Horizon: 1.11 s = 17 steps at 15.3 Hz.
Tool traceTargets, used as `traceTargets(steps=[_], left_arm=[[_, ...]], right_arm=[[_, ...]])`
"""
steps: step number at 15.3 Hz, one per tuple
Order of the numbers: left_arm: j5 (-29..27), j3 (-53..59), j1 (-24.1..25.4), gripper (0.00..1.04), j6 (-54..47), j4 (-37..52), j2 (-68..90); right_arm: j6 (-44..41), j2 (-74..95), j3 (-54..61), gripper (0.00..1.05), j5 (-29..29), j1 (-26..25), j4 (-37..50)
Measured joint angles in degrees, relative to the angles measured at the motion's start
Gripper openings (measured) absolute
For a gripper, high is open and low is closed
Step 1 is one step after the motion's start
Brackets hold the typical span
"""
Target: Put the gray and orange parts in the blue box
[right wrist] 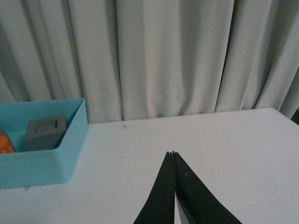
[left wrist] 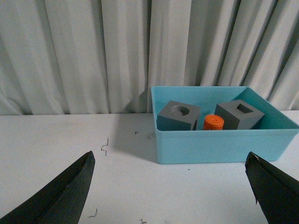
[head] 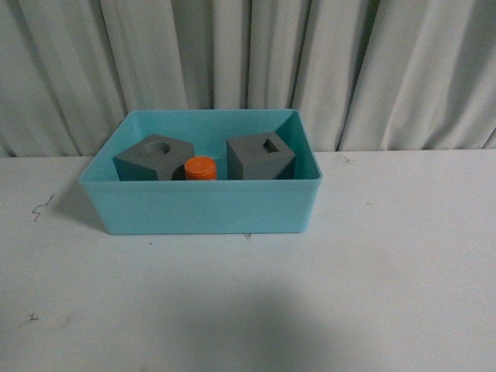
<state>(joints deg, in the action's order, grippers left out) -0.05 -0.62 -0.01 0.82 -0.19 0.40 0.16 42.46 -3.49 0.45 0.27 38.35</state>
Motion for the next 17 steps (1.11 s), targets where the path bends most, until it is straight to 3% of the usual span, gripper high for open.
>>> traceTargets(steps=[1, 11, 17], left_arm=[[0.02, 0.0, 0.0, 0.98, 0.0, 0.0, 0.0], [0.0, 0.0, 0.0, 0.98, 0.0, 0.0, 0.0], [0.0, 0.0, 0.0, 0.98, 0.0, 0.0, 0.0]], right_arm=[[0.0, -0.55, 2.05, 0.02, -0.04, -0.63, 2.45], [-0.02, -23.43, 2.8, 0.02, -0.28, -0.5, -19.37], [-0.02, -29.9, 2.82, 0.02, -0.28, -0.5, -25.53]])
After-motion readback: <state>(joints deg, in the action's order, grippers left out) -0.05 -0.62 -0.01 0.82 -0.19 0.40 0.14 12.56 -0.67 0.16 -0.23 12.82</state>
